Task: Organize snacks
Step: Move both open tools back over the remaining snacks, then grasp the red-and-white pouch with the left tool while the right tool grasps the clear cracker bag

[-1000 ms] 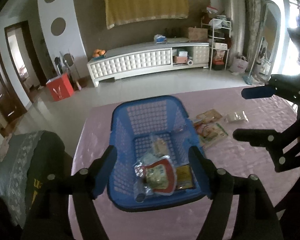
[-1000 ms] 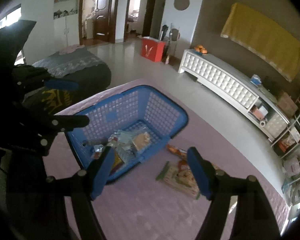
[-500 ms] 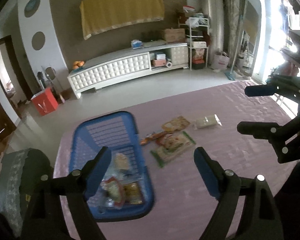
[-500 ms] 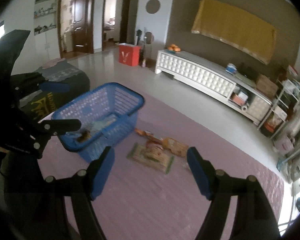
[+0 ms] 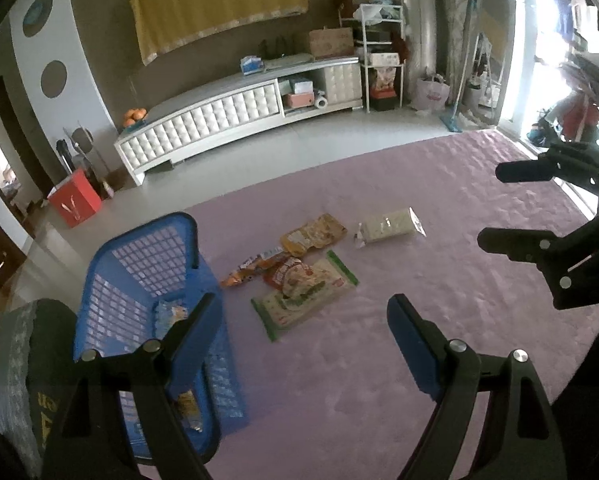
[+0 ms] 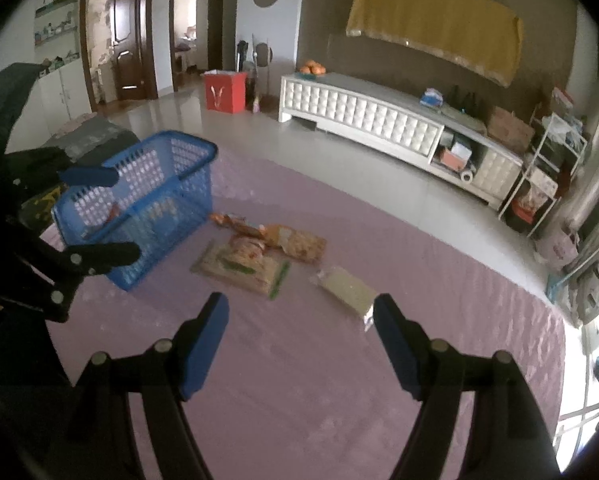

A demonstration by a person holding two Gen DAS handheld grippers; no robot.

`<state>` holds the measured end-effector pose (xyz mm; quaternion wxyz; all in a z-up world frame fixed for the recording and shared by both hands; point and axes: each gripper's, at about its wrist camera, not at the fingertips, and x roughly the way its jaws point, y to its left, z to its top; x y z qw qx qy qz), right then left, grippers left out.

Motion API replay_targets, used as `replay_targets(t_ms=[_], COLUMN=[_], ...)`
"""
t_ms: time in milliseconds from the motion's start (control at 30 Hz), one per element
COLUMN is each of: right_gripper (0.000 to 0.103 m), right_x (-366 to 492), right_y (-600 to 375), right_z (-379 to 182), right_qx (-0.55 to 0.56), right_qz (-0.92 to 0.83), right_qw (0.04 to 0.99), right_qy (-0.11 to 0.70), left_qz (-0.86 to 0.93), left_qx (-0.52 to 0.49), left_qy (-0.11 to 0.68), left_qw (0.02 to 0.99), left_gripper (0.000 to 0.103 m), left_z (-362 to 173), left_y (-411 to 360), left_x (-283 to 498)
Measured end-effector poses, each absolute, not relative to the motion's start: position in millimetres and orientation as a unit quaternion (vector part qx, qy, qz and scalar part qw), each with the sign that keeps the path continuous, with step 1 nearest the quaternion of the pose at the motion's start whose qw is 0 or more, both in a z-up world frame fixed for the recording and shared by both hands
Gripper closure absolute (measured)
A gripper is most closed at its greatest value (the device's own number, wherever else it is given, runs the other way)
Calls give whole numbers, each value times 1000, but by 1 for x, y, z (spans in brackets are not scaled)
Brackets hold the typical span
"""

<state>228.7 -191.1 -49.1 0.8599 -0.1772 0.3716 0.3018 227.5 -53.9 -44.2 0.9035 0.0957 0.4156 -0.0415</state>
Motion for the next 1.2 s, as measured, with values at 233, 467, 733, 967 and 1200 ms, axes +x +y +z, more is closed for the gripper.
replay_targets(t_ms=[233, 467, 733, 967, 1200], right_gripper=[24, 24, 24, 24, 24], right_x=[264, 304, 344, 369, 380], right_y=[-202, -206, -200, -195, -191], right_z=[-91, -128, -162, -183, -193], right_qx=[-184, -191, -179, -192, -189], right_qz=[307, 314, 329, 348, 368], right_qw=[843, 825, 810, 792, 786], right_qy=[402, 429, 451, 462, 459], left_qz=[-24, 4, 34, 35, 40], left_qx=[62, 0, -35, -50, -52], left_qy=[461, 507, 538, 567, 584], left_qw=[885, 862, 842, 822, 809], left_gripper=[20, 20, 20, 20, 20], left_z=[-80, -116, -147, -176, -199], left_y=[-54, -44, -29, -17, -14], left_x=[258, 296, 338, 374, 390])
